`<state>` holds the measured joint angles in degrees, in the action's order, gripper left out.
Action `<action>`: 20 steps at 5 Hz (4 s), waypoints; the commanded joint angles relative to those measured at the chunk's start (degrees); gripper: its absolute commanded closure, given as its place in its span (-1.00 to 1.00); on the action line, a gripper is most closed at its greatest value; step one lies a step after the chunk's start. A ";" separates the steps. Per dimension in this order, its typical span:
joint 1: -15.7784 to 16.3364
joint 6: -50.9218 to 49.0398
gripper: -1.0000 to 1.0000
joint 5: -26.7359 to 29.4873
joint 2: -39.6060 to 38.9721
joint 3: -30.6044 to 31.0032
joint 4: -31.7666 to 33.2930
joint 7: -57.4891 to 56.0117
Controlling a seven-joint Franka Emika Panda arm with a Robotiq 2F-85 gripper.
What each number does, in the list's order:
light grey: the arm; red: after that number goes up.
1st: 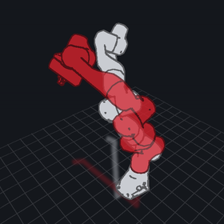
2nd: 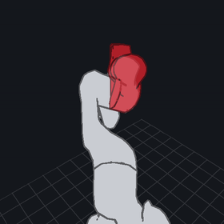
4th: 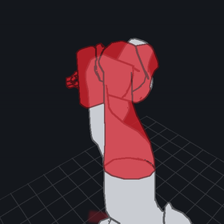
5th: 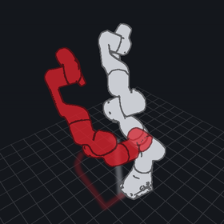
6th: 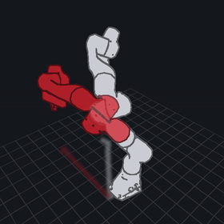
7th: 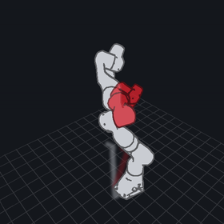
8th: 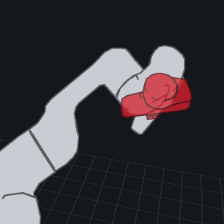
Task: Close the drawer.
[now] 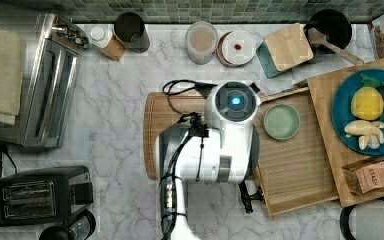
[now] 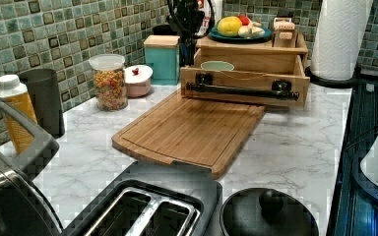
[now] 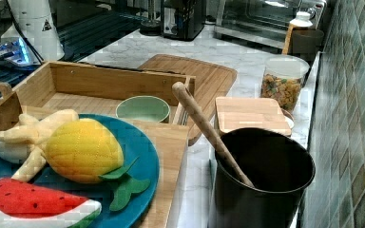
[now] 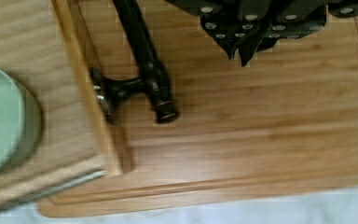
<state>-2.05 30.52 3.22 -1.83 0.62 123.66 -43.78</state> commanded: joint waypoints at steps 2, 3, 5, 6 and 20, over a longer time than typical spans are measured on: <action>2.44 12.16 1.00 -5.46 7.05 3.02 16.59 -19.18; 3.19 14.82 1.00 -7.11 5.49 2.76 19.12 -15.63; 3.77 20.72 1.00 -9.50 7.67 3.29 27.26 -12.80; 3.08 21.94 1.00 -11.41 8.74 3.17 29.67 -11.40; -13.94 25.97 1.00 -17.58 0.37 -12.45 10.47 -31.51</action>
<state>-13.25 55.28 -12.72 -0.47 -9.77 144.69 -77.44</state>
